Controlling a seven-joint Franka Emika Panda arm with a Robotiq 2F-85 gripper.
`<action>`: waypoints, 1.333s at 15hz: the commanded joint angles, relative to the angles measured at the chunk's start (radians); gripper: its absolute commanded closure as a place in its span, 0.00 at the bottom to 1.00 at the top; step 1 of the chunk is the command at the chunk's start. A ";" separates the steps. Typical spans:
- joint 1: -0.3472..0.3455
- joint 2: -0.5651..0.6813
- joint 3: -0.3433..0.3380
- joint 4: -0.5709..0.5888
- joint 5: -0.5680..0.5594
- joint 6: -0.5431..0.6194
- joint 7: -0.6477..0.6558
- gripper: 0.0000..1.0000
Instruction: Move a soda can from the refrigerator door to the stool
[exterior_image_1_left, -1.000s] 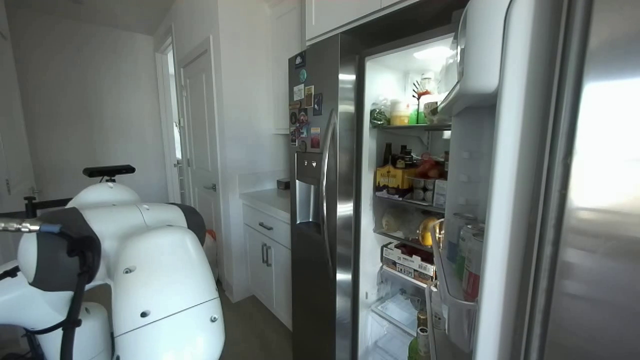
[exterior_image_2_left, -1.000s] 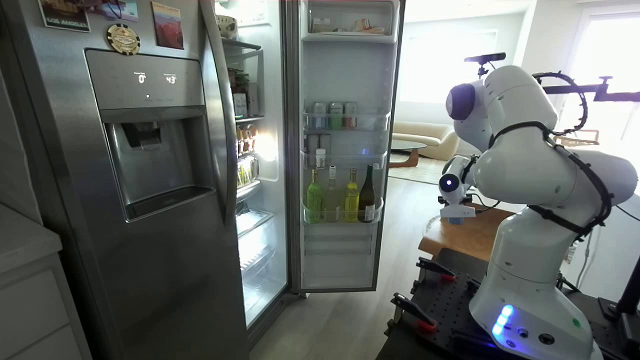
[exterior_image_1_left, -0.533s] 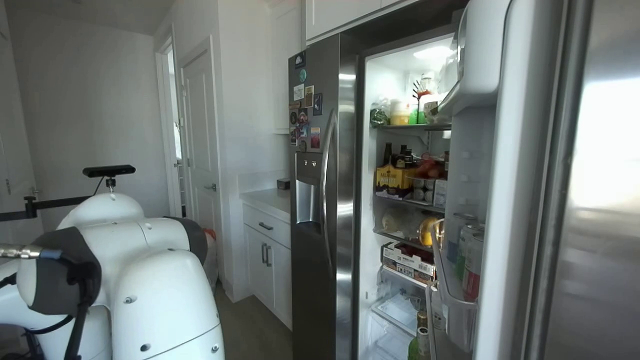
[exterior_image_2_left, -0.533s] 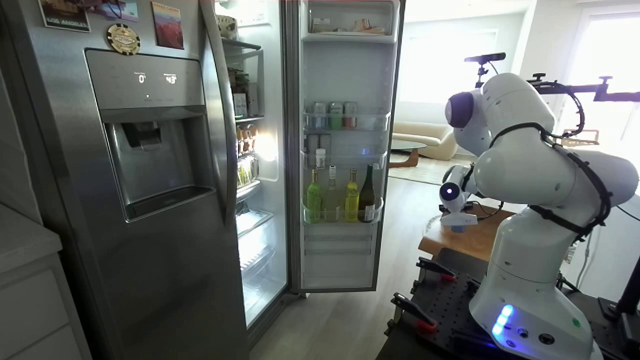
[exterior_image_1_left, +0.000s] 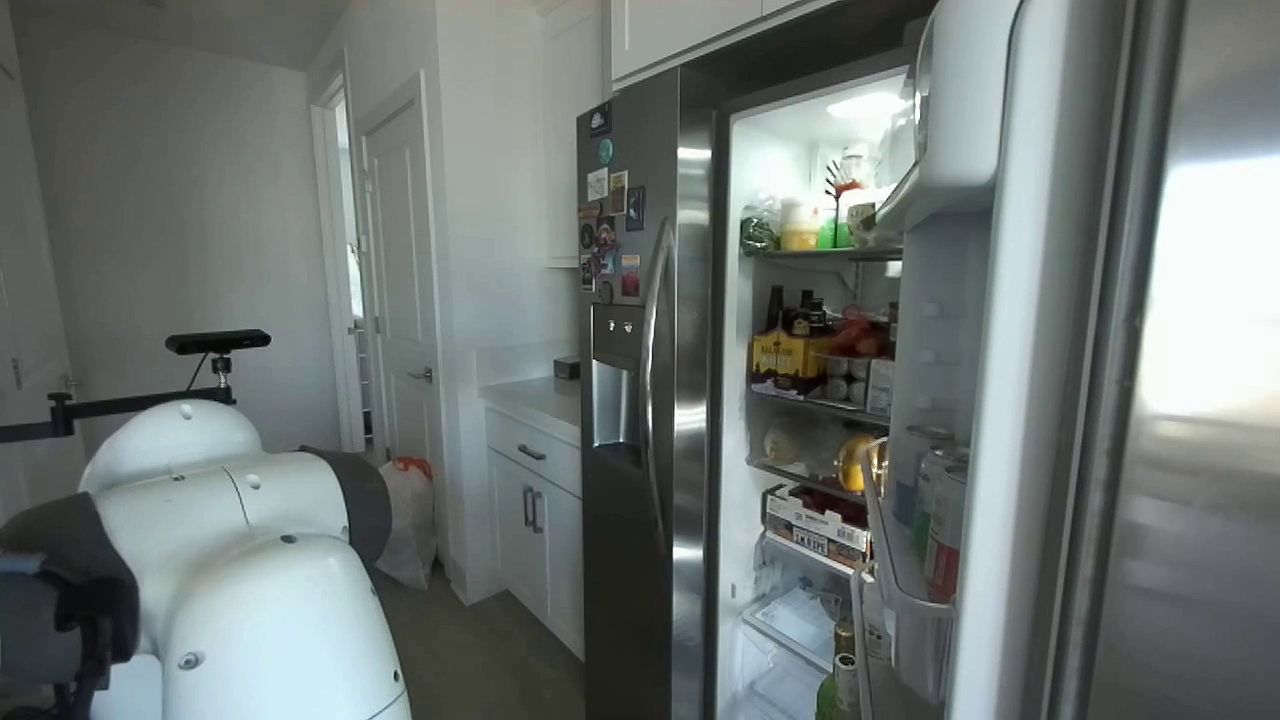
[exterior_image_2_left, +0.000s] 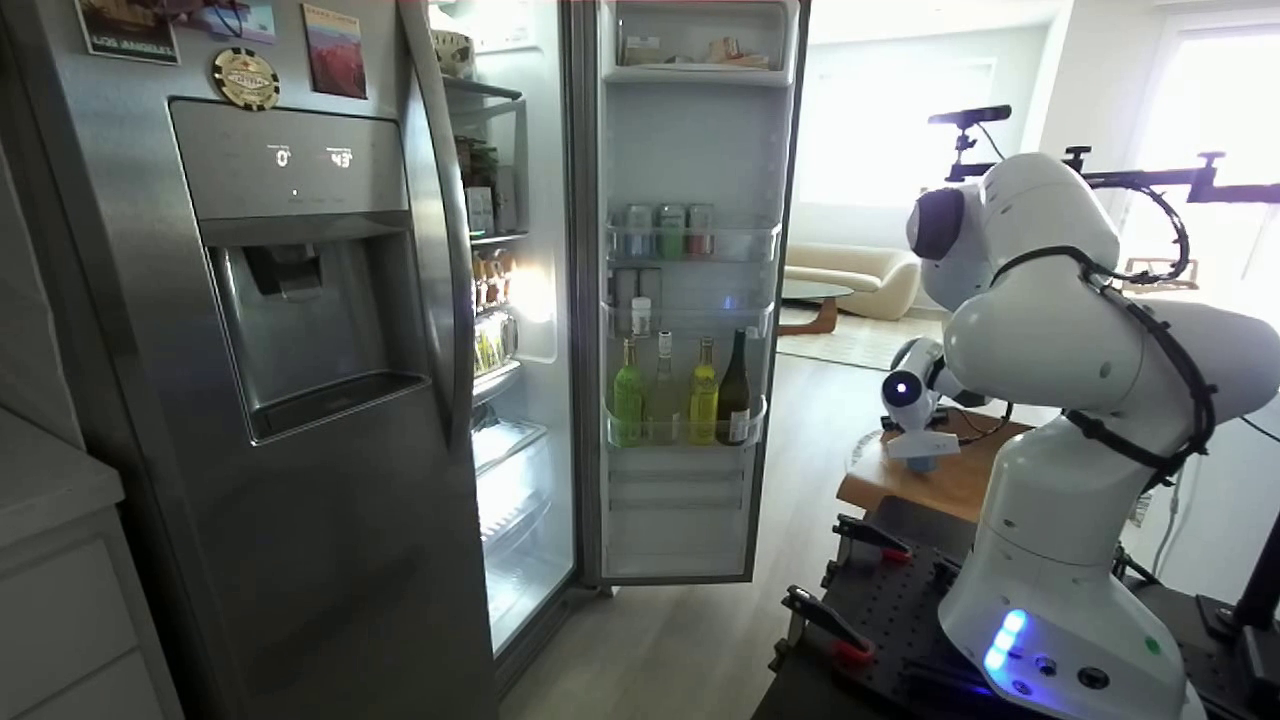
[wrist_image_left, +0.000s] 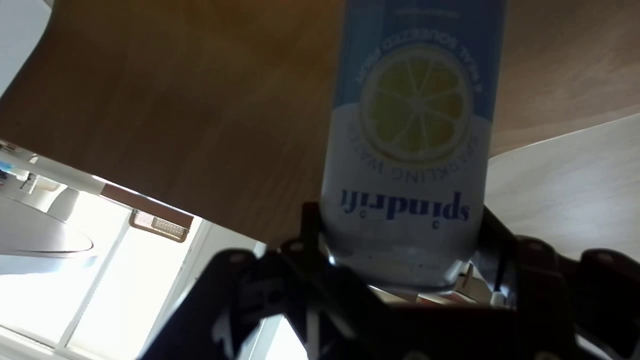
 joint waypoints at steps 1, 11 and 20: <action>-0.040 0.004 0.045 0.024 -0.031 -0.022 -0.024 0.53; -0.088 0.028 0.113 0.070 -0.087 -0.028 -0.013 0.17; -0.098 0.031 0.109 0.086 -0.088 -0.022 -0.012 0.00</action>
